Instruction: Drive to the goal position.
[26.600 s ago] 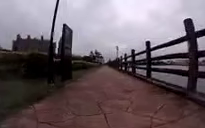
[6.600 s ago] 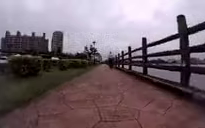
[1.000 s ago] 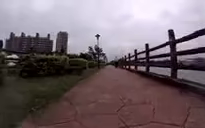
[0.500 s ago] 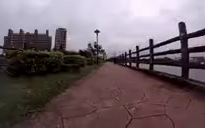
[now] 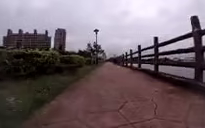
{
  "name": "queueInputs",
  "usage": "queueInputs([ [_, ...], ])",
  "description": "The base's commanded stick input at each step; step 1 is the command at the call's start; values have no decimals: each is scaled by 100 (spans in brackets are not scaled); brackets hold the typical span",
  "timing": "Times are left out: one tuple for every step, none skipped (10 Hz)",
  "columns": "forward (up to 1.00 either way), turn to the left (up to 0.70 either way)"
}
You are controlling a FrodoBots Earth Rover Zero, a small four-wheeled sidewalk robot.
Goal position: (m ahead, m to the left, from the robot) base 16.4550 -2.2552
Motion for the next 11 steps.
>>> queueInputs([
  [100,0],
  [100,0],
  [100,0],
  [100,0],
  [100,0],
  [100,0],
  [100,0],
  [100,0],
  [100,-40],
  [100,-40],
  [100,-35],
])
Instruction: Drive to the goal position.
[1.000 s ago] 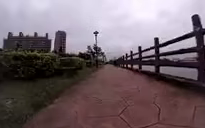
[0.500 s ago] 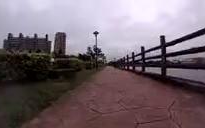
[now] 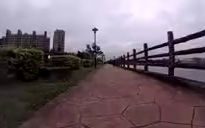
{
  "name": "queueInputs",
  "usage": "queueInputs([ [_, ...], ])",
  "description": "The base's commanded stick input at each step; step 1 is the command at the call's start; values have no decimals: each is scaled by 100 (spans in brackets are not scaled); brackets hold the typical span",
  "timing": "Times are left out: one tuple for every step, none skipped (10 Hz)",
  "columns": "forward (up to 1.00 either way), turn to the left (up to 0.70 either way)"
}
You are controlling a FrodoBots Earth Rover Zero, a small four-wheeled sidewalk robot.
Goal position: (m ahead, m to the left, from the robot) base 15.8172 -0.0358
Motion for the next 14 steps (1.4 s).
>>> queueInputs([
  [100,-20],
  [100,0],
  [100,0],
  [100,0],
  [100,0],
  [100,0],
  [100,0],
  [100,0],
  [100,0],
  [100,0],
  [100,0],
  [100,0],
  [100,0],
  [100,0],
])
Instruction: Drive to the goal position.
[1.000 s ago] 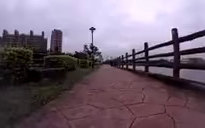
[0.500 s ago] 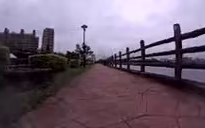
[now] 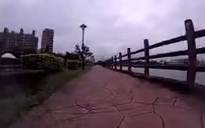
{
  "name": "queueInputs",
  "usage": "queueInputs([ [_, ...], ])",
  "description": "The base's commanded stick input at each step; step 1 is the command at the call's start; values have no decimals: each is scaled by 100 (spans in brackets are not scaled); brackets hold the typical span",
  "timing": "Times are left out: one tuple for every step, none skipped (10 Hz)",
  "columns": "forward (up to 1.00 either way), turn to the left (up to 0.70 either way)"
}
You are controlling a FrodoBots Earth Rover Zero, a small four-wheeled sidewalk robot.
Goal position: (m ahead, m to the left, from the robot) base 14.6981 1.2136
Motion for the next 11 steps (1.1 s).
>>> queueInputs([
  [100,0],
  [100,0],
  [100,0],
  [100,5],
  [100,19],
  [100,32],
  [100,40],
  [100,29],
  [100,14],
  [100,0],
  [100,0],
])
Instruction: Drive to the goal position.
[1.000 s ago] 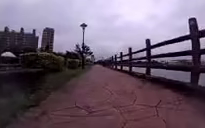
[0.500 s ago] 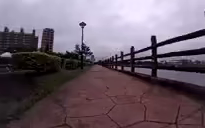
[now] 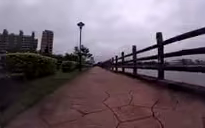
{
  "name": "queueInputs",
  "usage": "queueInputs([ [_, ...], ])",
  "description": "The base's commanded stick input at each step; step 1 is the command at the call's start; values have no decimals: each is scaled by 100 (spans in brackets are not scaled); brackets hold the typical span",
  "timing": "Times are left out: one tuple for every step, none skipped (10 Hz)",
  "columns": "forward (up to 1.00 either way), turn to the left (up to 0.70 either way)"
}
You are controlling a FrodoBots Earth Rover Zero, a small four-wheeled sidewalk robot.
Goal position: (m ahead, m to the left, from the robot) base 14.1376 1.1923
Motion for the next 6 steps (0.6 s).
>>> queueInputs([
  [100,0],
  [100,0],
  [100,0],
  [100,0],
  [100,0],
  [100,0],
])
